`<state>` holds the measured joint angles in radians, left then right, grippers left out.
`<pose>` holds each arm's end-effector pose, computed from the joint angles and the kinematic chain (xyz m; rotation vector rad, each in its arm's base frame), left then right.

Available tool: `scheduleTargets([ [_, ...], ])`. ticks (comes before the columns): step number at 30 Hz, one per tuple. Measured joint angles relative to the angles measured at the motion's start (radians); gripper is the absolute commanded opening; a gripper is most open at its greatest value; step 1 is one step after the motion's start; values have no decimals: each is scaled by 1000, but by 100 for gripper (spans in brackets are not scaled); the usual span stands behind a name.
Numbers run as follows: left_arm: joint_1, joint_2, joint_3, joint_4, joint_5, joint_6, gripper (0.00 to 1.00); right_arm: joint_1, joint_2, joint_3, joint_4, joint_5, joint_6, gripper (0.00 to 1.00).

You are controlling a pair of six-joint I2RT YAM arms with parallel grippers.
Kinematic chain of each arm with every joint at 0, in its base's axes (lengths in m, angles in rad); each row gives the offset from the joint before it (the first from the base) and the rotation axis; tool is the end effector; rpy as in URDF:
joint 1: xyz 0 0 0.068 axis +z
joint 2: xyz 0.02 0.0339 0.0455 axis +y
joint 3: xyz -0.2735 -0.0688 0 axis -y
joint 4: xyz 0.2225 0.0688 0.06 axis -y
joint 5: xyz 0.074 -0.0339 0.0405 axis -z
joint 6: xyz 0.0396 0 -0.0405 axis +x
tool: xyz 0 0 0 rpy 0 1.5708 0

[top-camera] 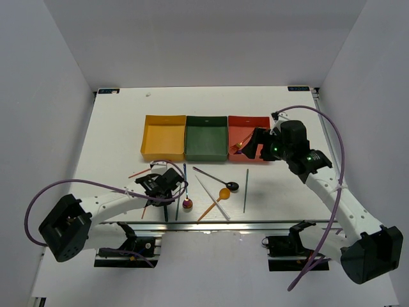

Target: Sort the eating utensils into containers

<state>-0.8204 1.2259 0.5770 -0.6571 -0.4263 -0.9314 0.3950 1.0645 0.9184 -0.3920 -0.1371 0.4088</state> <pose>0.1278 -0.1131 0.1780 -0.2230 2.6381 0.0960 0.1949 0.0871 0.3216 -0.0694 2.1652 0.6175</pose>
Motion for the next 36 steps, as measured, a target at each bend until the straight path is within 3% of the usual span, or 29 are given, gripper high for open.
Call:
scheduleTargets([
  [9, -16, -70, 161, -72, -12, 89, 0, 0, -11, 0, 2, 19, 11, 89],
  [17, -17, -90, 331, 16, 20, 310, 0, 0, -58, 0, -8, 114, 11, 89],
  [22, -19, 85, 612, 182, 35, 516, 0, -1, -151, 2, -32, 211, 28, 89],
  [28, -19, 432, 922, 348, 149, 768, 0, -2, -233, 72, -114, 289, 12, 89],
  [36, -19, 795, 1101, 487, 325, 956, 0, -2, -336, 150, -224, 364, -5, 89],
])
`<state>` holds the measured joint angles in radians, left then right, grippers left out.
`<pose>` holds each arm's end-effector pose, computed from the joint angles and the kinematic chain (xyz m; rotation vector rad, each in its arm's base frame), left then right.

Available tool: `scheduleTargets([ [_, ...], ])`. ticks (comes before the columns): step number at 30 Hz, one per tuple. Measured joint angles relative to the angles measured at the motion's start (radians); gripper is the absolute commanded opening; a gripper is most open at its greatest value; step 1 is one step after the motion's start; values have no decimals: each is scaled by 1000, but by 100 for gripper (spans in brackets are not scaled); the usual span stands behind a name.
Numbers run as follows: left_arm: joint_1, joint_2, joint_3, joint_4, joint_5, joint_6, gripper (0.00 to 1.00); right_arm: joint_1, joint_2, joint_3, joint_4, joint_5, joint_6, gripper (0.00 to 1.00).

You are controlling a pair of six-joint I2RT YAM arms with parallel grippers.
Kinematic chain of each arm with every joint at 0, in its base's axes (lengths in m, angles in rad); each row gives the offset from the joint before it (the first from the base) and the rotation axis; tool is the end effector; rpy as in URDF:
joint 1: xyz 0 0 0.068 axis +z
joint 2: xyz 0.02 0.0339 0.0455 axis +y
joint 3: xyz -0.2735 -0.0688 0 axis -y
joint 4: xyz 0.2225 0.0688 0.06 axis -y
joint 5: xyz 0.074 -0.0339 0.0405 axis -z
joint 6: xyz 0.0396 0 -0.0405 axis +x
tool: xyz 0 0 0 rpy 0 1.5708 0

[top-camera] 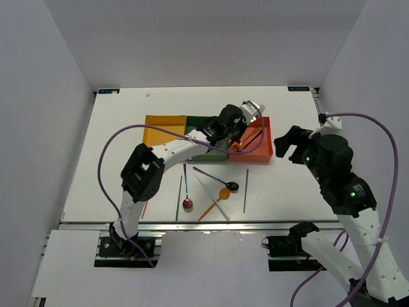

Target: Sort the eating utensils into containers

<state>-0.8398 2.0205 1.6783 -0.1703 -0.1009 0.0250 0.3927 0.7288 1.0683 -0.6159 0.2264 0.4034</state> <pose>0.3150 -0.3454 0.2861 0.8250 1.9357 -0.3898 0.1088 0.0355 0.3956 0.1686 1.8465 0.3476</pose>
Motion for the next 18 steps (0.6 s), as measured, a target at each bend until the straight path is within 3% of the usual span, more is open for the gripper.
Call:
scheduleTargets([
  [9, 0, 243, 157, 0, 72, 46, 7, 0, -32, 10, -68, 30, -29, 89],
  [10, 0, 249, 164, 0, 73, 46, 24, 0, -29, 10, -70, 32, -31, 89],
  [13, 0, 250, 169, 13, 71, 43, 51, 0, -23, 6, -71, 33, -34, 89],
  [15, 0, 249, 170, 35, 64, 36, 80, 0, -20, 2, -70, 33, -35, 89],
  [16, 0, 248, 170, 43, 61, 36, 85, 0, -17, 1, -70, 32, -37, 89],
  [17, 0, 245, 166, 51, 58, 25, 98, 0, -14, 1, -69, 32, -38, 89],
  [18, 0, 239, 159, 59, 53, 21, 98, 0, -11, 1, -69, 32, -38, 89],
])
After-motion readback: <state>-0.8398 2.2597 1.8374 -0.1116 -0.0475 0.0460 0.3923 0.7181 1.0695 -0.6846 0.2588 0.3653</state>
